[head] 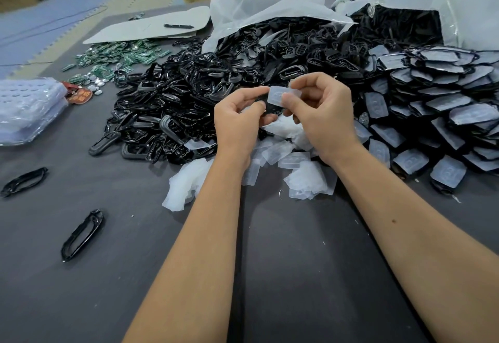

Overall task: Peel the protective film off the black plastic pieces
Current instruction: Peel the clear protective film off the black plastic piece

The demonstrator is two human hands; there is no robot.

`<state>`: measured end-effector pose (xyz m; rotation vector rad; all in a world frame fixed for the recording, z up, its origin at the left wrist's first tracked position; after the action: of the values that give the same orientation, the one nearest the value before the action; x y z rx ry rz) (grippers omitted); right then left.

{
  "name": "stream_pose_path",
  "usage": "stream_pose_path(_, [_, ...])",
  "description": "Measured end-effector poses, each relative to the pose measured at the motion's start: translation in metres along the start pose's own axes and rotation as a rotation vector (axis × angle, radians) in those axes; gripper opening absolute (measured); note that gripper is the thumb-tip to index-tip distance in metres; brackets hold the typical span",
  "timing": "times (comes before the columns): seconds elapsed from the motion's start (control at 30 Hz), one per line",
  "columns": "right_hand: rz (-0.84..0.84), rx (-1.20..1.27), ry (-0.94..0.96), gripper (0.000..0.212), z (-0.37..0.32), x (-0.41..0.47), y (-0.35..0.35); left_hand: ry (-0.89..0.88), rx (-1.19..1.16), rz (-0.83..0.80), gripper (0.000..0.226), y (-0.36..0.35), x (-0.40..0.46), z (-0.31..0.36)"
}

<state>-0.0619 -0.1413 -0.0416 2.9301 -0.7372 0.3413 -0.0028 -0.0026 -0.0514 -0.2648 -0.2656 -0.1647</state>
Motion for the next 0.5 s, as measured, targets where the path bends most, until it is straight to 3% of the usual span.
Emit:
stream_pose_path(0.1, [-0.023, -0.057, 0.052, 0.007, -0.0016, -0.0012, -0.002, 0.037, -0.074, 0.01, 0.032, -0.0017, -0.0002, 0.0026])
stream_pose_path(0.27, [-0.071, -0.047, 0.063, 0.022, -0.006, -0.0043, -0.0036, 0.042, -0.107, -0.005, 0.036, -0.0017, -0.0011, 0.0036])
stream_pose_path(0.5, [0.085, -0.242, 0.133, 0.016, -0.008, -0.0069, -0.005, 0.026, -0.104, -0.06, 0.035, -0.0032, -0.0017, 0.0019])
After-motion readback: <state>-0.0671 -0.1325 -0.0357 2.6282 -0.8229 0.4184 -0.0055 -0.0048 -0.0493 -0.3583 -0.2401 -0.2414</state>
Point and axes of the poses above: each hand's wrist, its own x-axis towards the middle knuckle, its own y-axis out of the back of the hand, z = x × y, the point moved 1 cm from there along x, towards the middle knuckle, and after that the axes turned 9 degrees about -y, right-handed, at the moved point
